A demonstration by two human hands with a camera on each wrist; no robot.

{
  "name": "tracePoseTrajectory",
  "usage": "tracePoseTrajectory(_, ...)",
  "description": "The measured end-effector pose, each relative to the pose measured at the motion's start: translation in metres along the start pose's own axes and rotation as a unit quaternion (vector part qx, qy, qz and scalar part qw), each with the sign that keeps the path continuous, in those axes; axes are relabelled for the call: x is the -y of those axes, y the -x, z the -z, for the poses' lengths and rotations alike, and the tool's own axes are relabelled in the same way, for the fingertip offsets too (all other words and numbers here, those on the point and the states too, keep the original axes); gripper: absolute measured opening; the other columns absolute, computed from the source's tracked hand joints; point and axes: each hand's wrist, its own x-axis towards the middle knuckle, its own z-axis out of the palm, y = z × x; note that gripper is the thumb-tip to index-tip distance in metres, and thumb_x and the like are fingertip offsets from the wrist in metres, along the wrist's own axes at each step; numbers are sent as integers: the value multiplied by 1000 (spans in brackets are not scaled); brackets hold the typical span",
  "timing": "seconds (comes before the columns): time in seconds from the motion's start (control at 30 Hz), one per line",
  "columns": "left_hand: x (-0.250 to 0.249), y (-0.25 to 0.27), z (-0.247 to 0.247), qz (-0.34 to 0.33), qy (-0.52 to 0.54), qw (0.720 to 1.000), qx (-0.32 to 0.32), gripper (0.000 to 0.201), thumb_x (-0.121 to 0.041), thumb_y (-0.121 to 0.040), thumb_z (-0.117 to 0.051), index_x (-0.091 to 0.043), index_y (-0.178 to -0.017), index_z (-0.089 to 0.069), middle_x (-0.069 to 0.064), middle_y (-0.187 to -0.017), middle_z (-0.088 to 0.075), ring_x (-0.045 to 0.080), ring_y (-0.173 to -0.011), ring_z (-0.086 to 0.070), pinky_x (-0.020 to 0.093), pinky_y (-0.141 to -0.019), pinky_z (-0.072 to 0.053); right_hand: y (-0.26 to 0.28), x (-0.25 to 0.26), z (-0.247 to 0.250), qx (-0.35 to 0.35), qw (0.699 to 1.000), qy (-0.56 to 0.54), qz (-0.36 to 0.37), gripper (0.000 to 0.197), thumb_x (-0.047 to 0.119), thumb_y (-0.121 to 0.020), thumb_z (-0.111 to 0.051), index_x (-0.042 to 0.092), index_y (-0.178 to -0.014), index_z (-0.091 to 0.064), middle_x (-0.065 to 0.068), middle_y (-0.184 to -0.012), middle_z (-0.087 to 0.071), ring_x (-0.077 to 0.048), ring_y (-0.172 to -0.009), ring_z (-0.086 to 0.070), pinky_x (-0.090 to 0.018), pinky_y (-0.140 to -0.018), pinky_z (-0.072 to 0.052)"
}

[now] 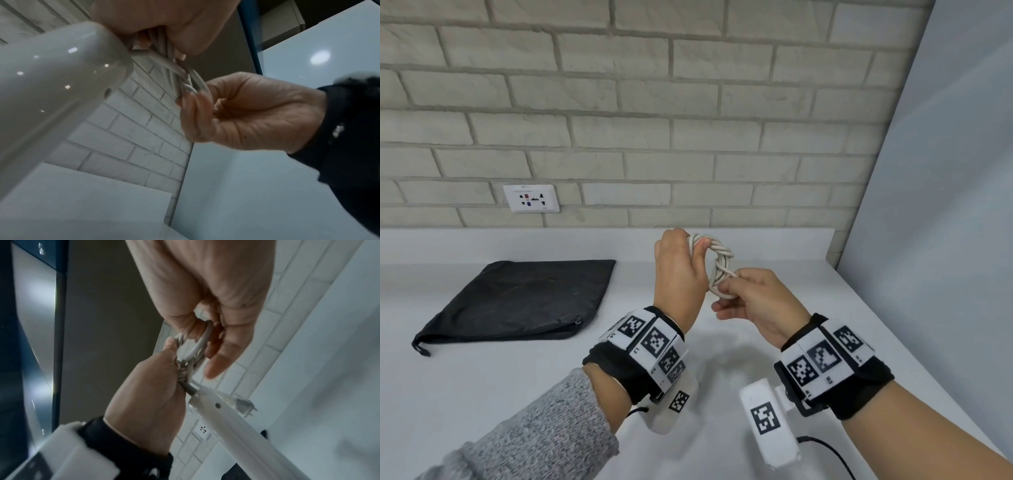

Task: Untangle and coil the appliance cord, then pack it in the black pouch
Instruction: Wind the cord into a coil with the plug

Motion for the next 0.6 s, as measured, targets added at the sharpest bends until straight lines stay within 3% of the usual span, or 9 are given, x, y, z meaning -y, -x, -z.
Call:
tracePoseTrajectory(0.07, -1, -2, -2, 17, 9, 1000, -1, 20, -26, -94, -43, -12, -81, -38, 6, -83, -42, 22, -82, -40, 21, -68, -26, 2, -1, 7, -21, 999, -11, 46, 22, -2, -85, -47, 7, -67, -57, -5, -70, -61, -14, -63, -58, -18, -55, -47)
tracePoseTrajectory(0.17, -4, -4, -4, 31, 28, 999, -7, 22, -27, -94, -41, -11, -80, -39, 5, -82, -43, 23, -82, -42, 20, -65, -26, 5, -1, 14, -22, 991, -94, 89, 27, -5, -86, -42, 8, -68, -58, -1, -67, -61, -13, -68, -56, -22, -67, -45)
tracePoseTrajectory(0.27, -8, -4, -7, 41, 51, 998, -4, 23, -27, -95, -41, -10, -80, -40, 8, -84, -46, 24, -83, -44, 18, -60, -30, 6, 0, 17, 8, 974, -208, 87, 27, -7, -83, -38, 5, -65, -53, -1, -54, -57, -13, -58, -57, -29, -77, -49)
tracePoseTrajectory(0.33, -10, -3, -7, 33, 71, 997, -1, 23, -28, -95, -41, -13, -77, -41, 8, -81, -48, 27, -82, -47, 25, -67, -34, 7, 3, 23, 29, 960, -269, 72, 21, -4, -76, -37, 6, -61, -47, 1, -45, -45, -12, -46, -46, -32, -78, -50)
tracePoseTrajectory(0.4, -11, -4, -5, 46, 94, 995, -5, 24, -29, -94, -41, -23, -71, -40, 8, -79, -50, 30, -79, -51, 37, -68, -41, 9, 7, 29, 42, 957, -281, 58, 20, -2, -74, -32, 9, -61, -44, 5, -37, -30, -11, -38, -32, -30, -68, -54)
tracePoseTrajectory(0.5, -7, -9, 0, 101, 118, 988, -5, 25, -35, -94, -40, -29, -70, -38, 13, -81, -56, 37, -79, -58, 53, -72, -51, 15, 10, 37, 76, 961, -266, 25, 18, 6, -75, -39, 6, -74, -58, 8, -36, -27, -8, -33, -28, -24, -50, -48)
tracePoseTrajectory(0.6, -7, -15, 11, 144, 139, 980, 11, 27, -36, -95, -37, -24, -71, -37, 8, -81, -53, 31, -80, -55, 41, -70, -46, 20, 4, 48, 100, 976, -193, 13, 28, 15, -81, -43, 4, -100, -60, 4, -47, -36, -5, -33, -27, -18, -38, -31)
